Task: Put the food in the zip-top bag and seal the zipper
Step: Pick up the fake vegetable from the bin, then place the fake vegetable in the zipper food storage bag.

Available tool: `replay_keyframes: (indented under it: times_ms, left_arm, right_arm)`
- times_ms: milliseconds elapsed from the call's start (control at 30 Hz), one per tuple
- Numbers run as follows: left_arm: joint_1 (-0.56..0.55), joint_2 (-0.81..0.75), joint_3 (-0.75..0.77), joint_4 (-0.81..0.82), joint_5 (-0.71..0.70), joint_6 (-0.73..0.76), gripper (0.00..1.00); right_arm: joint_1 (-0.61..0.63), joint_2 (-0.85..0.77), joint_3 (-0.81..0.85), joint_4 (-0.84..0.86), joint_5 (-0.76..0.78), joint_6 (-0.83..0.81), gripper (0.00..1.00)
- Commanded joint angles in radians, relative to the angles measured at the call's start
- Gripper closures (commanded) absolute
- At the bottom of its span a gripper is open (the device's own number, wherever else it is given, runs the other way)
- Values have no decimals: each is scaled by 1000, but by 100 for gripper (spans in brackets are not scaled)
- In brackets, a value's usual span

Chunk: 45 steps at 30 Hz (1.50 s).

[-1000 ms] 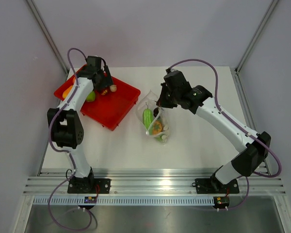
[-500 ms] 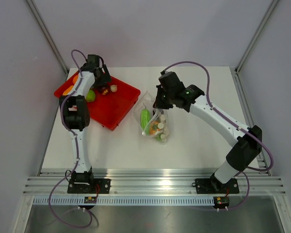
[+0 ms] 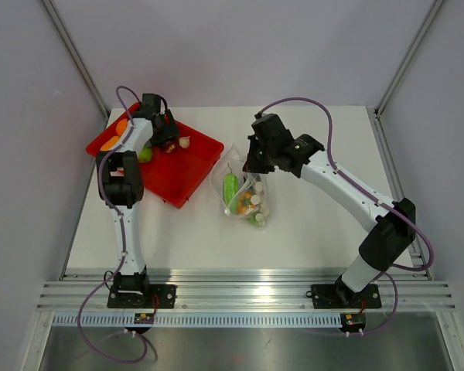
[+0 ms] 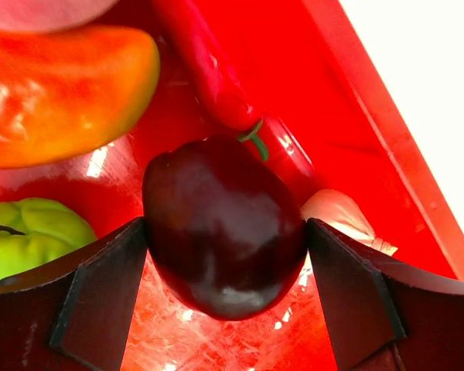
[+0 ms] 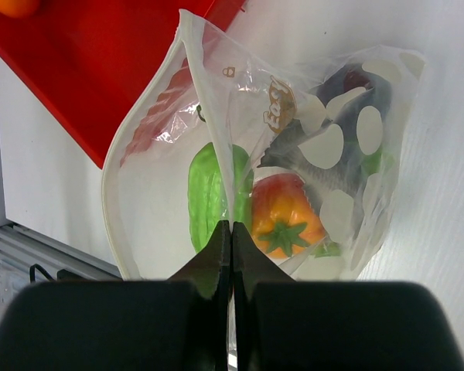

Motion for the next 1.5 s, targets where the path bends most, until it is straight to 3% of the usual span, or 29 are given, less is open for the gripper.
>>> replay_keyframes:
  times_ms: [0, 133, 267, 367, 633, 933, 1133, 1467]
  left_arm:
    - [0, -48, -48, -5, 14, -8, 15]
    - [0, -63, -66, -3, 15, -2, 18]
    - [0, -120, -103, 3, 18, 1, 47]
    - [0, -216, -148, 17, 20, 3, 55]
    - [-27, -569, -322, 11, 24, 27, 62]
    - [-305, -945, -482, -80, 47, 44, 64]
    - [-481, -1044, -554, -38, 208, -63, 63]
    - [-579, -985, -623, 133, 336, -180, 64]
  right_arm:
    - [8, -3, 40, 30, -5, -7, 100]
    - [8, -7, 34, 28, -2, -2, 100]
    - [8, -19, 27, 30, -5, 3, 100]
    - [8, -32, 20, 27, 1, 4, 100]
    - [8, -49, 0, 27, 27, 7, 100]
    - [8, -53, -12, 45, 12, 29, 100]
    - [10, -58, -9, 46, -5, 44, 100]
    - [13, -128, -16, 27, -10, 59, 100]
